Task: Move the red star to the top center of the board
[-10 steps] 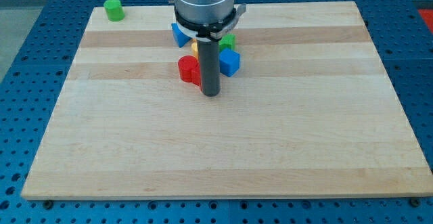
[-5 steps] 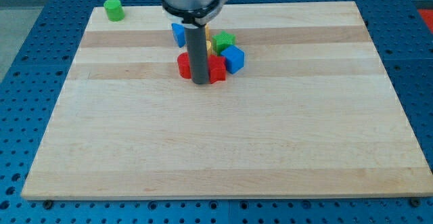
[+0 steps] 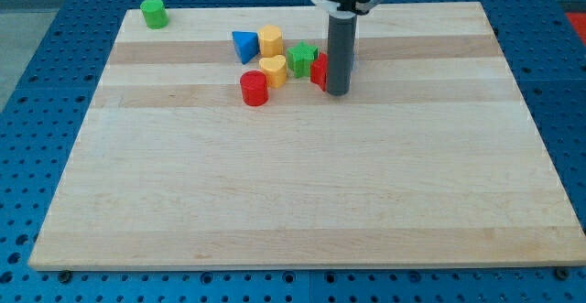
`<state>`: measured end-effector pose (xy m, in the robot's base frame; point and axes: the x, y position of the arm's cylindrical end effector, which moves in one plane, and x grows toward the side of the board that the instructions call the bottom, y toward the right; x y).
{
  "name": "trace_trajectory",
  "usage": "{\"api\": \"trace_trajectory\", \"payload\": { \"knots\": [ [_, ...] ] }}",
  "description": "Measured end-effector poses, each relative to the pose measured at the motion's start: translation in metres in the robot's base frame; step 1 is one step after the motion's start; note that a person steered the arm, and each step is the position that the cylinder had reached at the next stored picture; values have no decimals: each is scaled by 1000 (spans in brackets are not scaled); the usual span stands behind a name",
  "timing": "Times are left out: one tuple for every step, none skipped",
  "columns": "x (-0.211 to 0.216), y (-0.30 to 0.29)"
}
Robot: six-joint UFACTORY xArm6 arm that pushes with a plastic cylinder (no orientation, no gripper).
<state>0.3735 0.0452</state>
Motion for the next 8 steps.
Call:
{"api": "trace_trajectory", "payload": {
  "knots": [
    [-18,-8],
    [-23,-26],
    [-23,-45],
    [-26,-64],
    [-40,-72],
    [-46,-58],
    [-47,-31],
    [-50,-6]
  ]
}}
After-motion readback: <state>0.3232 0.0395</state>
